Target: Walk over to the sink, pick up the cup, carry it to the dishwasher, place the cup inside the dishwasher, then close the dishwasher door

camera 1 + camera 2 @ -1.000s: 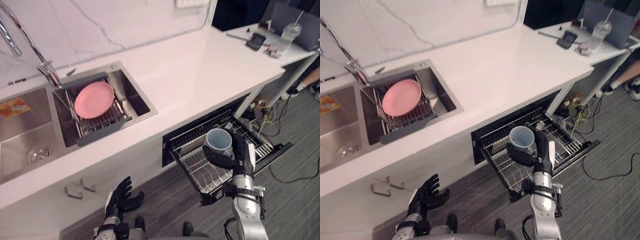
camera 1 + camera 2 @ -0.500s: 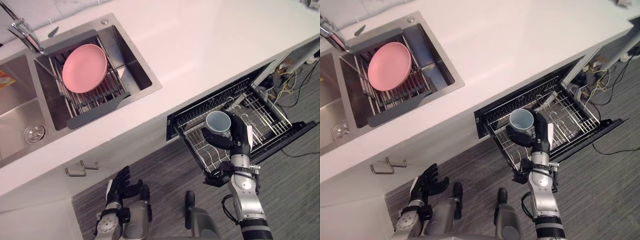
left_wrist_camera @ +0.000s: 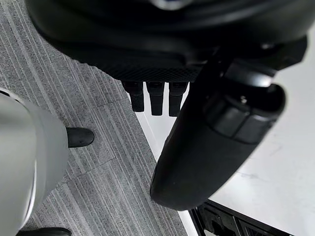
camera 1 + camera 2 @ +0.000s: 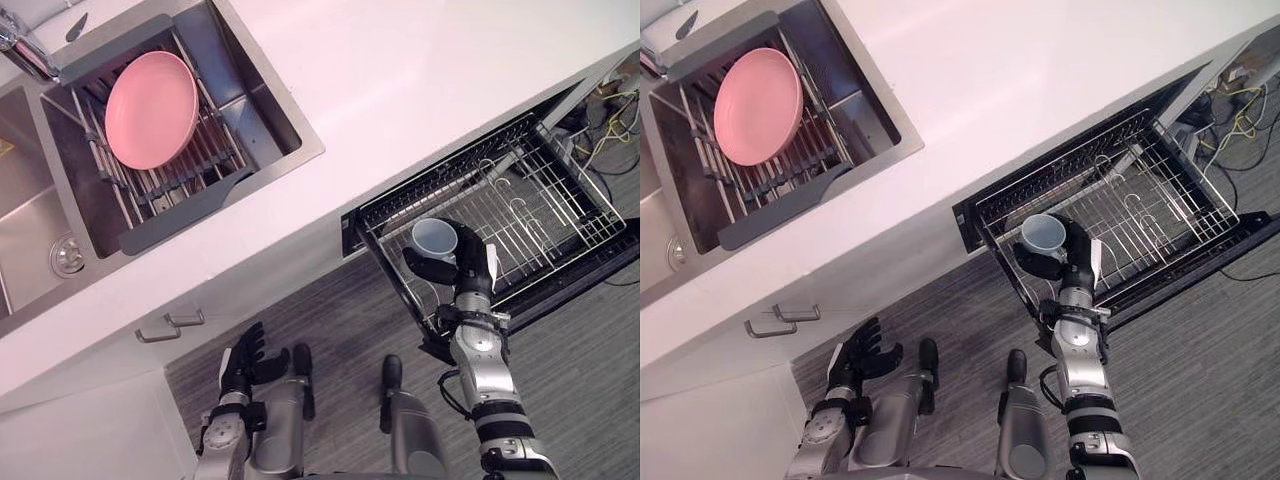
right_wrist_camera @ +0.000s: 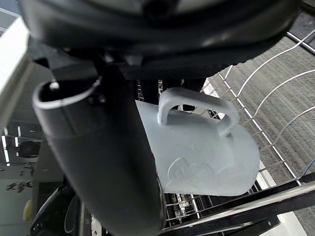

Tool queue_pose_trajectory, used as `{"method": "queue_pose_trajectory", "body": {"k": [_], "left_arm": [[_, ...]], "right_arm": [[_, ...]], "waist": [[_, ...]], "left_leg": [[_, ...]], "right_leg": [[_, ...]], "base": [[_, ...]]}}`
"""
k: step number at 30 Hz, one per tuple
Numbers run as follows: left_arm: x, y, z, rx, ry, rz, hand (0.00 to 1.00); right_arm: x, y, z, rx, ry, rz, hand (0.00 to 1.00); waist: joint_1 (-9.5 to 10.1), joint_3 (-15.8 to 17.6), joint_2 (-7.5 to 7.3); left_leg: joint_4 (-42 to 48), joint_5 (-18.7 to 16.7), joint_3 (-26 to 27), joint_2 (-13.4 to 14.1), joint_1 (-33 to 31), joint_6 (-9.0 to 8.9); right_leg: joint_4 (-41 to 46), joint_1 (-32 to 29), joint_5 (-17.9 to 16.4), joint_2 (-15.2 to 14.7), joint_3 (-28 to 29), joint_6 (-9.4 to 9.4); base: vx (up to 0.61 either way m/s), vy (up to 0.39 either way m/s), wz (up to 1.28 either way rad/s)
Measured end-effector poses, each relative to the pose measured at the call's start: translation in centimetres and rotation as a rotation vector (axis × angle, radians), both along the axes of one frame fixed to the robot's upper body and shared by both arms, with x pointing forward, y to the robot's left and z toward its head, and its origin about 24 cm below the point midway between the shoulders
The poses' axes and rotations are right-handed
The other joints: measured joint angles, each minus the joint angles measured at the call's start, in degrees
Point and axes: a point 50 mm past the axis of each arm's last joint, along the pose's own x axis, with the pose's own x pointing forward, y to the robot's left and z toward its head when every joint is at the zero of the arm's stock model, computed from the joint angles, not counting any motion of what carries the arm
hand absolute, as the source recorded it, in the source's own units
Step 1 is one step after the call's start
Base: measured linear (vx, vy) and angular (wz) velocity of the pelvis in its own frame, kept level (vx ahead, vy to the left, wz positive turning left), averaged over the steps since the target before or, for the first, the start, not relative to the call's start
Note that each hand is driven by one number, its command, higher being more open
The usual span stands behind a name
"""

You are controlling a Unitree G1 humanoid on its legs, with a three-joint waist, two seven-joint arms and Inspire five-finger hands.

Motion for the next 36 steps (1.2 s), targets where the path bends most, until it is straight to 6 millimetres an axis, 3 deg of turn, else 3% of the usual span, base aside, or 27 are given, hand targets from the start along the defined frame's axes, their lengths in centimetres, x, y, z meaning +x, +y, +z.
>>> {"method": "queue_pose_trajectory", "body": {"k": [5, 6, 22, 28, 36], "left_arm": [[0.4, -0.3, 0.2, -0.008, -0.018, -0.001, 0.90], [0.6, -0.4, 0.2, -0.009, -0.019, -0.002, 0.90], [1.0, -0.4, 0.4, 0.003, -0.027, 0.025, 0.90], [1.0, -0.4, 0.4, 0.004, -0.027, 0.027, 0.90], [1.0, -0.4, 0.4, 0.004, -0.026, 0.027, 0.90]], "right_arm": [[0.6, -0.3, 0.3, -0.028, 0.009, -0.016, 0.30], [0.6, -0.3, 0.1, -0.043, 0.022, -0.018, 0.90], [0.8, -0.1, 0.1, -0.049, 0.031, -0.043, 0.90], [0.6, 0.2, 0.1, -0.038, 0.023, -0.047, 0.90], [-2.5, 0.7, 2.8, -0.041, -0.141, -0.076, 0.90]], "waist": [[0.16, 1.26, 0.36], [0.25, 1.35, 0.35], [0.49, 1.50, 0.15], [0.53, 1.96, -0.63], [0.43, 2.15, -1.54]], "left_leg": [[-0.10, 0.15, 0.73, 0.06, -0.05, -0.06], [-0.13, 0.17, 0.73, 0.06, -0.28, -0.03], [-0.85, 0.72, 1.03, -0.04, -0.23, -0.03], [-0.94, 0.84, 1.45, -0.05, 0.14, 0.05], [-0.86, 0.18, 1.39, 0.49, 1.86, 0.44]], "right_leg": [[0.00, -0.20, 0.00, -0.06, 0.17, 0.00], [-0.01, -0.40, 0.01, -0.06, 0.13, 0.00], [-0.01, -0.82, 0.13, -0.05, 0.80, -0.06], [-0.01, -0.76, 0.44, -0.02, 1.37, -0.02], [-0.83, 1.47, 0.45, 0.51, 0.94, -0.01]], "base": [[0.01, -0.001, -0.02], [0.00, 0.000, 0.00], [0.00, 0.000, 0.00], [-0.01, -0.003, -0.03], [0.00, 0.000, 0.00]]}}
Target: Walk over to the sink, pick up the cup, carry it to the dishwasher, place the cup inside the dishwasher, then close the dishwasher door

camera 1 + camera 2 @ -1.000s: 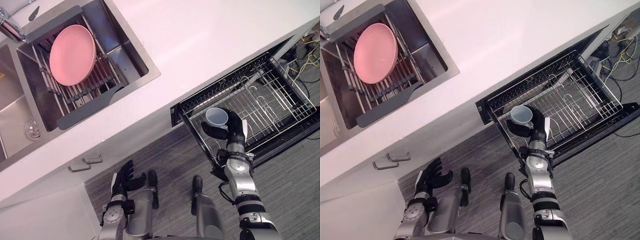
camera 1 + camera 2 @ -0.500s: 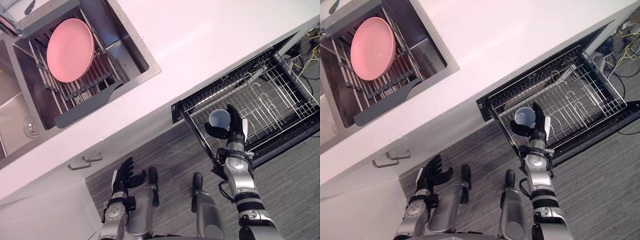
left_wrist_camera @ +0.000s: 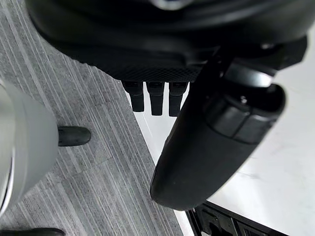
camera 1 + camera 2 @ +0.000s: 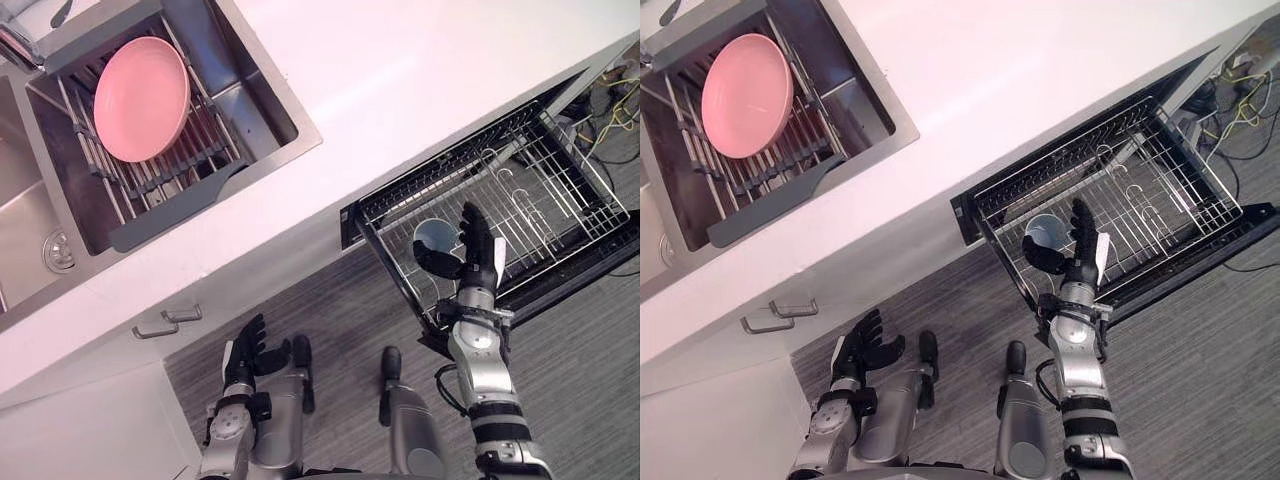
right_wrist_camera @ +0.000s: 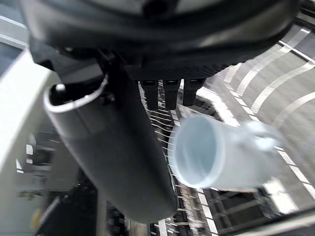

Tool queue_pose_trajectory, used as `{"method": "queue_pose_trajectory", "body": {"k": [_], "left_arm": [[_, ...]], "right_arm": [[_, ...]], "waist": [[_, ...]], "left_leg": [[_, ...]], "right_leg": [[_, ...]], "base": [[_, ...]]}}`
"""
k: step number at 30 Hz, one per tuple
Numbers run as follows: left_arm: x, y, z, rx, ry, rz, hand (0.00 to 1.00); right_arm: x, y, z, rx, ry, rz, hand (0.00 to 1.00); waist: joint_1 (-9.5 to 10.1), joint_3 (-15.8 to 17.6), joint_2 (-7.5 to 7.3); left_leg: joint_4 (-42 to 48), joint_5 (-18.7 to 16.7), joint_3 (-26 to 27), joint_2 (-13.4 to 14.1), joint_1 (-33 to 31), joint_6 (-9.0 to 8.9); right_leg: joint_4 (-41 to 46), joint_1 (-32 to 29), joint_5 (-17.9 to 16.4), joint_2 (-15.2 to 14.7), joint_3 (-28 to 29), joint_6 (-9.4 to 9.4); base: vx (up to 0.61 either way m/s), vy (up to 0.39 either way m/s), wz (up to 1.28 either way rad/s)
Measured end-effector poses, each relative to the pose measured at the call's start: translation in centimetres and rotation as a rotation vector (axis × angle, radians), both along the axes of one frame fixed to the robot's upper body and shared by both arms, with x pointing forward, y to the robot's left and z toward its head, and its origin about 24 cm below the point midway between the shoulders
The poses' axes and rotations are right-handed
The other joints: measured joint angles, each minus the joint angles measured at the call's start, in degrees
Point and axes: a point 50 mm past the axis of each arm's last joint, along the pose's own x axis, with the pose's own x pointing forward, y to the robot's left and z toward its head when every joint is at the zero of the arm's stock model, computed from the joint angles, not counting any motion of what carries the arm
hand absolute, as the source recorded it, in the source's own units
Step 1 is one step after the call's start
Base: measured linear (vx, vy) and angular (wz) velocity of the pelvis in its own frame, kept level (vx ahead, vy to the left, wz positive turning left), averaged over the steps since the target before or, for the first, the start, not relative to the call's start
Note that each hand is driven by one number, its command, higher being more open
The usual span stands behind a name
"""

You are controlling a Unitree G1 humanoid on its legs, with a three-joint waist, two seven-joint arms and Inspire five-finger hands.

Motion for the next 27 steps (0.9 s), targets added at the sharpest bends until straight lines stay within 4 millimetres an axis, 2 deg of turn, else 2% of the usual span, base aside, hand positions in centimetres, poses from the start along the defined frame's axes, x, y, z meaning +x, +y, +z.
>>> {"method": "queue_pose_trajectory", "body": {"k": [5, 10, 15, 17, 27], "left_arm": [[-0.1, 0.1, -0.2, -0.002, 0.014, 0.000, 0.90], [-0.3, 0.1, -0.3, -0.002, 0.029, -0.007, 0.90], [-1.6, 0.2, -1.5, 0.018, 0.102, -0.030, 0.90], [-2.4, 0.1, -1.9, 0.016, 0.132, -0.031, 0.90], [-5.3, 0.5, -4.1, 0.036, 0.272, -0.055, 0.90]], "right_arm": [[-2.1, 0.4, -0.9, 0.022, 0.020, -0.011, 0.90], [-4.4, 0.7, -1.7, 0.048, 0.045, -0.015, 0.90], [-6.4, 1.4, -2.3, 0.059, 0.064, 0.020, 0.90], [-6.7, 1.8, -2.3, 0.069, 0.062, 0.041, 0.90], [-7.4, 3.5, -1.5, 0.073, 0.007, 0.159, 0.90]], "waist": [[-0.15, -0.29, -1.51], [-0.86, -1.33, -2.96], [-1.95, -5.54, -5.09], [-2.60, -7.02, -5.28], [-2.88, -13.54, -5.18]], "left_leg": [[0.68, -1.67, 0.01, 0.74, 1.91, 0.00], [1.68, -3.46, 0.02, 0.95, 4.45, -0.73], [1.62, -4.63, 0.03, 0.71, 8.03, -1.85], [1.20, -4.64, 0.02, 0.54, 9.54, -1.86], [-1.40, -4.65, -1.80, -0.34, 14.99, -1.83]], "right_leg": [[-1.21, 2.88, -0.31, 0.61, -0.39, -0.28], [-1.57, 5.92, -1.87, 0.71, -0.58, -0.19], [-3.91, 10.82, -2.87, 0.49, -1.05, -0.14], [-4.86, 12.77, -2.88, 0.20, -1.45, -0.15], [-6.85, 18.74, -2.86, 0.03, -2.40, -0.17]], "base": [[0.04, -0.015, -0.01], [0.10, -0.006, 0.00], [0.16, 0.006, 0.05], [0.14, 0.005, 0.08], [0.08, 0.001, 0.08]]}}
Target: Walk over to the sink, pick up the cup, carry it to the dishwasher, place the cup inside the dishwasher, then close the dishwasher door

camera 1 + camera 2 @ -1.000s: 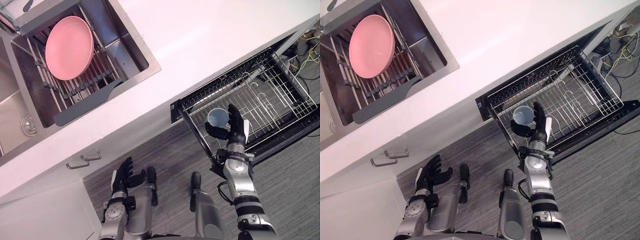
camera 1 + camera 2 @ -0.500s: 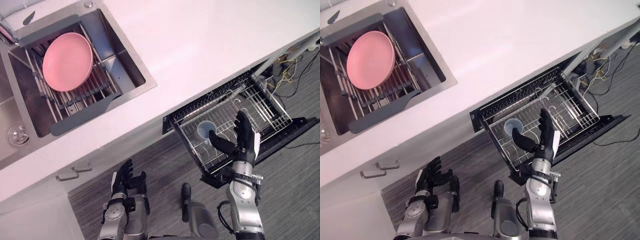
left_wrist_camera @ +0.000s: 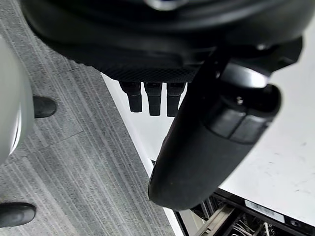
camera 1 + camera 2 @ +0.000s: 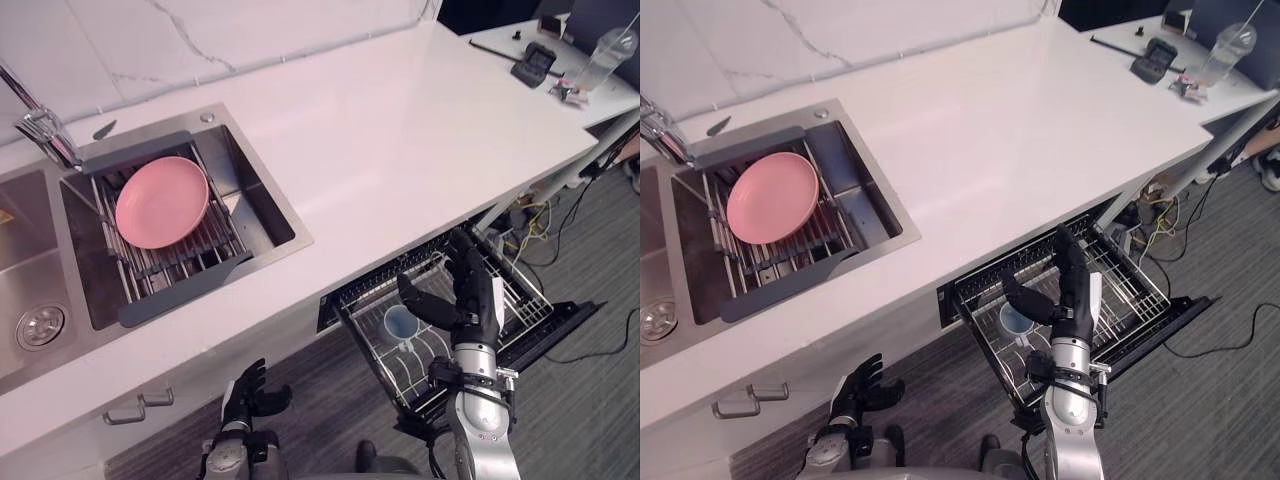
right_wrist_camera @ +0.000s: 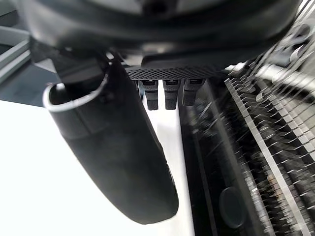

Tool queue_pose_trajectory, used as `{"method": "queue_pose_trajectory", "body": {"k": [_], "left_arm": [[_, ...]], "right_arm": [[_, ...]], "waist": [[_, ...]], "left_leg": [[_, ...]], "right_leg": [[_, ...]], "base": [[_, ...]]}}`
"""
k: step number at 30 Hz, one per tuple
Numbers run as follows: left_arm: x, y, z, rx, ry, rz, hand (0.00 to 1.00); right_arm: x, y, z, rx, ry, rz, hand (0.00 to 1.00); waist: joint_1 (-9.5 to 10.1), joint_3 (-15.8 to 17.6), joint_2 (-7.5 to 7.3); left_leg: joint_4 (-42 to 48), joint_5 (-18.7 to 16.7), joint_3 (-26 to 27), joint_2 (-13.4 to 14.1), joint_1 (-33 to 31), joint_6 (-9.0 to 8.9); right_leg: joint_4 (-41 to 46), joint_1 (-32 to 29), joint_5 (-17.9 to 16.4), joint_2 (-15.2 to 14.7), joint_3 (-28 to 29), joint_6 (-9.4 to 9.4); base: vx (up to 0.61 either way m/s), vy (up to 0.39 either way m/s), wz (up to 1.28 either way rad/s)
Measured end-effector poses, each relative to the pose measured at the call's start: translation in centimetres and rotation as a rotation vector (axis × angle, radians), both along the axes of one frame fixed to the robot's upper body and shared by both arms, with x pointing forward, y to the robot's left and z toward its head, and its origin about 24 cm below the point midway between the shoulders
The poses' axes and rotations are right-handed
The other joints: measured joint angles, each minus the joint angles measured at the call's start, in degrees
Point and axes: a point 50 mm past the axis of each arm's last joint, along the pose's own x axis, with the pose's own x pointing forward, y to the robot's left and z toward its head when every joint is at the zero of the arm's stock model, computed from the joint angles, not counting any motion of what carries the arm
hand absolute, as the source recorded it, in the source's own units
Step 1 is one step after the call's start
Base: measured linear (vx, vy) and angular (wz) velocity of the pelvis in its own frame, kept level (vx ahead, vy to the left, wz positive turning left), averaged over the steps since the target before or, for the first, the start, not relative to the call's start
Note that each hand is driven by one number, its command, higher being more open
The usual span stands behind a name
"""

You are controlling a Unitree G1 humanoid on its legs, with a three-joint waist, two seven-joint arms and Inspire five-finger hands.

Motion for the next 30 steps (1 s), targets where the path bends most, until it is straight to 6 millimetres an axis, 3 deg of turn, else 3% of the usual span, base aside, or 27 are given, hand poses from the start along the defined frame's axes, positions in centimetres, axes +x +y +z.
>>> {"method": "queue_pose_trajectory", "body": {"k": [4, 10, 17, 18, 19, 21, 24, 27, 28, 30], "left_arm": [[-0.8, 0.3, -0.7, 0.009, 0.044, -0.003, 0.90], [-1.0, 0.6, -0.8, 0.017, 0.050, -0.004, 0.90], [-1.3, 1.1, -0.9, 0.031, 0.062, -0.004, 0.90], [-1.1, 1.0, -0.9, 0.033, 0.060, -0.009, 0.90], [-1.1, 0.9, -0.9, 0.035, 0.060, -0.013, 0.90], [-0.8, 0.8, -0.8, 0.039, 0.057, -0.028, 0.90], [-1.1, 0.9, -0.9, 0.052, 0.065, -0.041, 0.90], [-1.9, 1.4, -1.2, 0.069, 0.092, -0.046, 0.90], [-1.9, 1.7, -1.2, 0.074, 0.097, -0.040, 0.90], [-1.9, 1.8, -1.1, 0.079, 0.096, -0.045, 0.90]], "right_arm": [[0.0, 0.2, 0.1, -0.006, -0.015, 0.022, 0.90], [0.0, 0.1, 0.2, -0.024, -0.018, 0.034, 0.90], [0.1, 0.6, 0.8, -0.036, -0.047, 0.057, 0.90], [0.2, 0.5, 1.4, -0.038, -0.072, 0.044, 0.90], [0.4, 0.4, 1.8, -0.040, -0.093, 0.032, 0.90], [1.3, -0.2, 2.9, -0.062, -0.145, 0.002, 0.90], [1.8, -0.6, 3.4, -0.100, -0.169, -0.013, 0.90], [2.1, -0.1, 3.7, -0.122, -0.183, 0.008, 0.90], [2.1, -0.1, 3.7, -0.122, -0.181, 0.007, 0.90], [2.3, -0.1, 3.3, -0.128, -0.164, 0.008, 0.90]], "waist": [[-0.36, -2.08, 0.42], [-0.50, -2.32, 0.78], [0.25, -2.43, 1.08], [0.02, -2.41, 1.10], [-0.39, -2.66, 1.51], [-0.56, -2.61, 1.67], [-0.31, -2.57, 1.65], [-0.32, -2.50, 1.38], [-0.31, -2.04, 0.58], [-0.48, -1.81, 0.23]], "left_leg": [[-1.56, 0.04, -1.68, -0.36, 1.14, -0.04], [-1.49, 0.42, -6.31, -1.62, -0.27, 0.07], [-1.74, 4.36, -12.05, -3.58, -5.18, 0.11], [-2.49, 5.63, -9.64, -3.46, -6.34, 1.09], [-3.82, 4.40, -4.41, -2.92, -6.52, 3.57], [-1.36, 4.17, 7.60, 0.50, -7.62, 3.58], [-3.29, 5.42, 8.30, -0.63, -6.53, 2.86], [-3.97, 5.23, 8.80, -2.96, -5.60, 3.79], [-2.99, 4.57, 9.10, -4.30, -5.63, 4.46], [0.02, 1.59, 9.00, -5.35, -5.53, 5.32]], "right_leg": [[-0.64, 1.46, 0.00, 0.07, -1.62, 0.00], [-1.13, 2.61, -0.01, -0.51, -5.60, 0.00], [-1.90, 2.74, -0.04, -1.32, -12.77, -0.04], [-2.03, 2.75, -0.08, -2.06, -15.19, -0.10], [-2.30, 2.74, -0.07, -2.18, -17.25, -0.09], [-2.75, 2.77, -0.19, -2.83, -19.64, 0.12], [-2.52, 3.49, -0.48, -3.85, -18.73, 0.37], [-0.68, 2.92, -2.19, -6.28, -17.26, 0.86], [2.52, 1.58, -4.20, -8.31, -17.08, 0.88], [9.46, 0.49, -7.35, -10.64, -16.40, -1.99]], "base": [[0.00, -0.003, 0.16], [-0.05, -0.004, 0.39], [-0.09, -0.017, 0.56], [-0.16, 0.000, 1.06], [-0.12, 0.019, 1.01], [-0.06, 0.012, 0.79], [-0.04, 0.090, 0.36], [-0.01, 0.157, 0.02], [0.04, 0.222, 0.06], [0.10, 0.189, 0.05]]}}
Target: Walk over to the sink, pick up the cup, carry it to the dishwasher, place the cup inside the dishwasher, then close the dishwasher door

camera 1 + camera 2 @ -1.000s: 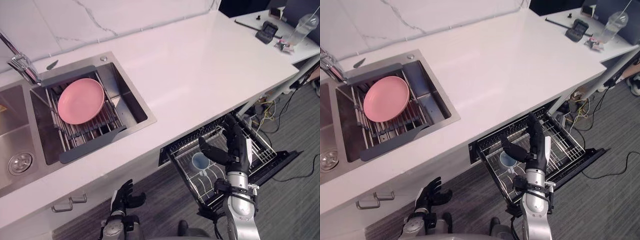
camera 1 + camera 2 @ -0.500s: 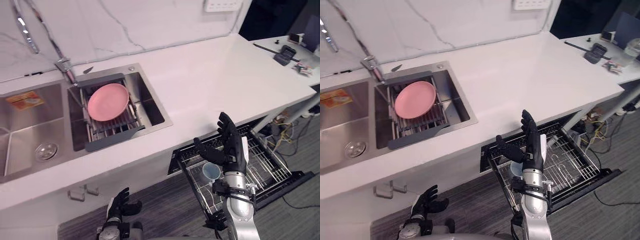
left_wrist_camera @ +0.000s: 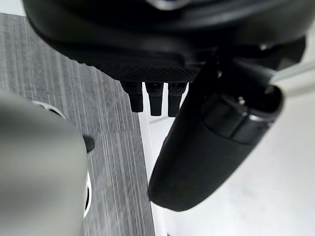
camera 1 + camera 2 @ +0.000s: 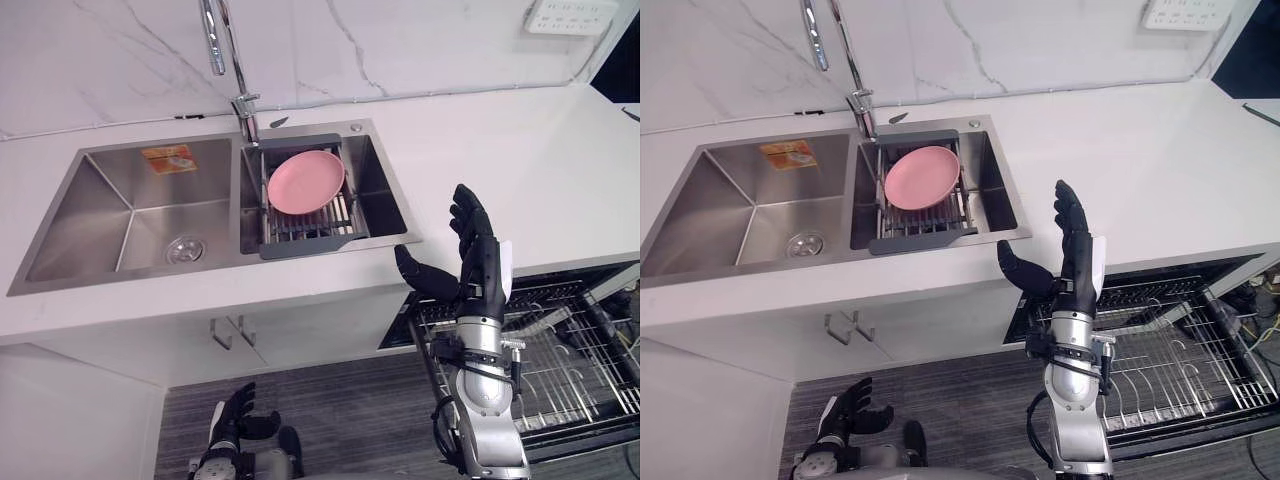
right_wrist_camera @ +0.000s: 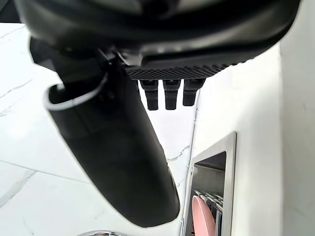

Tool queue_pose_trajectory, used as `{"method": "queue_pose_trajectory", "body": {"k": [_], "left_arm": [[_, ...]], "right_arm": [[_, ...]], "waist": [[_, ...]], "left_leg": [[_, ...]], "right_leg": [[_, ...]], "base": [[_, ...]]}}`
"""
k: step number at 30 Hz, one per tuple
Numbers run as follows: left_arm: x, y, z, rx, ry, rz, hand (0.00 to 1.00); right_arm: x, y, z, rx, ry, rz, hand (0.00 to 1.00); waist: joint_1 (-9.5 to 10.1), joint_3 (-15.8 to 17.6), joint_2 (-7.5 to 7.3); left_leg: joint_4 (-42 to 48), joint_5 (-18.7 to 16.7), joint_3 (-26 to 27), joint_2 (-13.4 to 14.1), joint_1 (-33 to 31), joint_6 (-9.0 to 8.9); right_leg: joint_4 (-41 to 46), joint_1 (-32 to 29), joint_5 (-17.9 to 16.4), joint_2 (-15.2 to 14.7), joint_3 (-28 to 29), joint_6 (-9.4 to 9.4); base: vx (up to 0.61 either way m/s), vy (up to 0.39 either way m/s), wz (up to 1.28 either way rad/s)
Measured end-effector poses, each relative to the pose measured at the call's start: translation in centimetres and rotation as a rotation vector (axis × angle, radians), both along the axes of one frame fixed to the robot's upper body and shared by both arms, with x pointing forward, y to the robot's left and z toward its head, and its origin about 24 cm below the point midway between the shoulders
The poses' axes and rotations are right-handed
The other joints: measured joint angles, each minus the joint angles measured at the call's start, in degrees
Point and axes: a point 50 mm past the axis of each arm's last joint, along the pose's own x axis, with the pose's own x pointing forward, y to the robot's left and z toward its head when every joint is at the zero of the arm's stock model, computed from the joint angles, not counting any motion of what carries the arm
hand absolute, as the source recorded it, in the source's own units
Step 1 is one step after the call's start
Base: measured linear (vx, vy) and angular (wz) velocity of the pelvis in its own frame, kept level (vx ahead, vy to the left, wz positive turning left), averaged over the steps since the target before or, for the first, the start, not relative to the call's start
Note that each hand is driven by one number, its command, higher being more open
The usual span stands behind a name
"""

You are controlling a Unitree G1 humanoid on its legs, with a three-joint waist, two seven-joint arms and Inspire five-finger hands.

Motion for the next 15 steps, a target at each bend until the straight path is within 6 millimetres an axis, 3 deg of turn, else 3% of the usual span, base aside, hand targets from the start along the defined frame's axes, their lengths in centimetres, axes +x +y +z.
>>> {"method": "queue_pose_trajectory", "body": {"k": [2, 4, 5, 6, 9, 10, 11, 12, 15], "left_arm": [[-0.2, 0.1, -0.1, 0.009, 0.012, -0.018, 0.90], [-0.3, 0.0, -0.2, 0.007, 0.016, -0.021, 0.90], [-0.3, 0.3, -0.2, 0.015, 0.022, -0.020, 0.90], [-0.5, 0.5, -0.3, 0.019, 0.031, -0.021, 0.90], [-0.6, 0.4, -0.4, 0.017, 0.040, -0.024, 0.90], [-0.6, 0.4, -0.5, 0.018, 0.045, -0.029, 0.90], [-0.5, 0.7, -0.5, 0.026, 0.054, -0.041, 0.90], [-0.5, 0.2, -0.7, 0.015, 0.063, -0.039, 0.90], [-0.6, -0.6, -0.9, -0.008, 0.063, -0.029, 0.90]], "right_arm": [[0.3, 0.1, -0.5, -0.018, 0.023, 0.006, 0.90], [0.3, -0.1, -0.8, -0.021, 0.036, 0.001, 0.90], [0.3, 0.0, -0.8, -0.025, 0.038, 0.006, 0.90], [0.4, 0.0, -0.7, -0.031, 0.036, 0.009, 0.90], [0.7, 0.4, -0.3, -0.035, 0.020, 0.033, 0.90], [0.7, 0.4, -0.3, -0.035, 0.016, 0.035, 0.90], [0.6, 0.4, -0.3, -0.039, 0.017, 0.038, 0.90], [0.5, 0.0, -0.5, -0.062, 0.032, 0.037, 0.90], [0.5, -0.5, -0.4, -0.101, 0.035, 0.048, 0.90]], "waist": [[-1.00, 0.09, -0.13], [-2.06, 0.01, 0.02], [-3.09, 0.16, 0.12], [-3.72, 0.12, -0.30], [-3.43, 0.09, -0.33], [-3.49, -0.02, -0.50], [-3.81, -0.48, -1.60], [-3.46, -0.60, 0.13], [-2.78, -0.50, 2.75]], "left_leg": [[0.90, -1.40, -0.68, -0.57, 1.06, 0.71], [0.47, -2.25, -3.29, -0.40, 2.77, 1.48], [0.21, -2.42, -5.31, -0.17, 2.99, 1.51], [-0.63, -2.38, -7.16, 0.04, 3.71, 1.46], [-2.00, -1.75, -9.16, 0.59, 6.49, 0.43], [-1.62, -1.93, -9.55, 0.27, 6.56, 0.14], [-0.13, -2.31, -10.14, -0.71, 6.39, -0.37], [0.83, -2.51, -11.06, 0.37, 6.42, -0.86], [0.25, -3.27, -11.30, 2.38, 6.86, -1.99]], "right_leg": [[9.27, -3.00, 1.39, -1.36, 3.39, -1.30], [20.49, -8.04, 3.08, -0.04, 9.71, -4.73], [21.42, -9.25, 0.95, 2.56, 12.72, -3.08], [20.90, -11.20, -1.50, 6.13, 15.57, -1.97], [13.01, -15.31, -1.14, 12.15, 17.55, -1.53], [9.76, -15.66, 0.67, 12.53, 17.69, -1.57], [5.73, -15.89, 7.98, 12.50, 18.88, -0.27], [4.42, -14.42, 8.21, 13.22, 17.85, -0.74], [0.19, -11.69, 8.60, 15.11, 16.71, -1.30]], "base": [[0.10, 0.133, 0.16], [0.16, 0.120, 0.51], [0.24, 0.064, 0.88], [0.20, 0.006, 0.77], [0.24, -0.034, 0.51], [0.33, -0.083, 0.61], [0.35, -0.087, 0.61], [0.36, -0.086, 0.47], [0.26, -0.070, 0.10]]}}
